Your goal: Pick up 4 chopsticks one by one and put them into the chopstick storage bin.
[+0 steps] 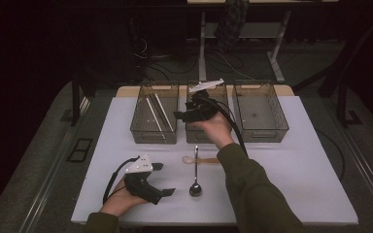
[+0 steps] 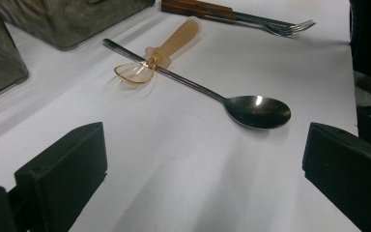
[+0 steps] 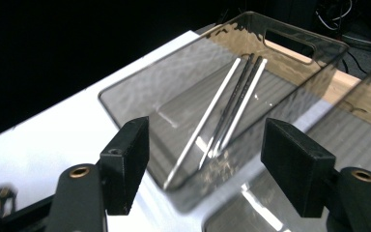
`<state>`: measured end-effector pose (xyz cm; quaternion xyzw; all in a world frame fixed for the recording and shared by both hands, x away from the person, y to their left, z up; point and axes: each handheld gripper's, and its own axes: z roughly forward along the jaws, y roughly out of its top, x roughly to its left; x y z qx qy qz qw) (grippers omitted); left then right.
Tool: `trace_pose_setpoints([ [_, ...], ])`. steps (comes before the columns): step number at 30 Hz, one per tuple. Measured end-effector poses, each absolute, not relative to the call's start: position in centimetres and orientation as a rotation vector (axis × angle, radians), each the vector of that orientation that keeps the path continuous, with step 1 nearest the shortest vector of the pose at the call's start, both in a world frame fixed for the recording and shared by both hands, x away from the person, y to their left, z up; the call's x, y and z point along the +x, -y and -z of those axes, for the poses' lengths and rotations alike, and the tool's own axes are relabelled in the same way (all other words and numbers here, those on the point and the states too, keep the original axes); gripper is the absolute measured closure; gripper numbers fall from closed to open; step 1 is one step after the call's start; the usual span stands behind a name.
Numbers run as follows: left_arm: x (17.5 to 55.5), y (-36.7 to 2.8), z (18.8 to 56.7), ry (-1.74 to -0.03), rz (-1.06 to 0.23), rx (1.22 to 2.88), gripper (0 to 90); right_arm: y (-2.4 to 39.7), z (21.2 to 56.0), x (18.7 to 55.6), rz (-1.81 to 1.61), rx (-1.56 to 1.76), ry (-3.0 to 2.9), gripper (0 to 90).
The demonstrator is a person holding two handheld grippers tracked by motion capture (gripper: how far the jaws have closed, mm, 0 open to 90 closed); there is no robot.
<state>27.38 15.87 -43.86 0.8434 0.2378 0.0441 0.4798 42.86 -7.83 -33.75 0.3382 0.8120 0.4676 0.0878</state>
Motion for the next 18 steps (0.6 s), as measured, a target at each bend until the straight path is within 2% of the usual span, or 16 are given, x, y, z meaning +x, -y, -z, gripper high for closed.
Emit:
trace_pose_setpoints([
  [18,27.2,-15.7,43.8,-0.600,-0.132,2.060,0.6,15.8,34.1,37.5,-1.413,0.938,-2.421,33.1],
])
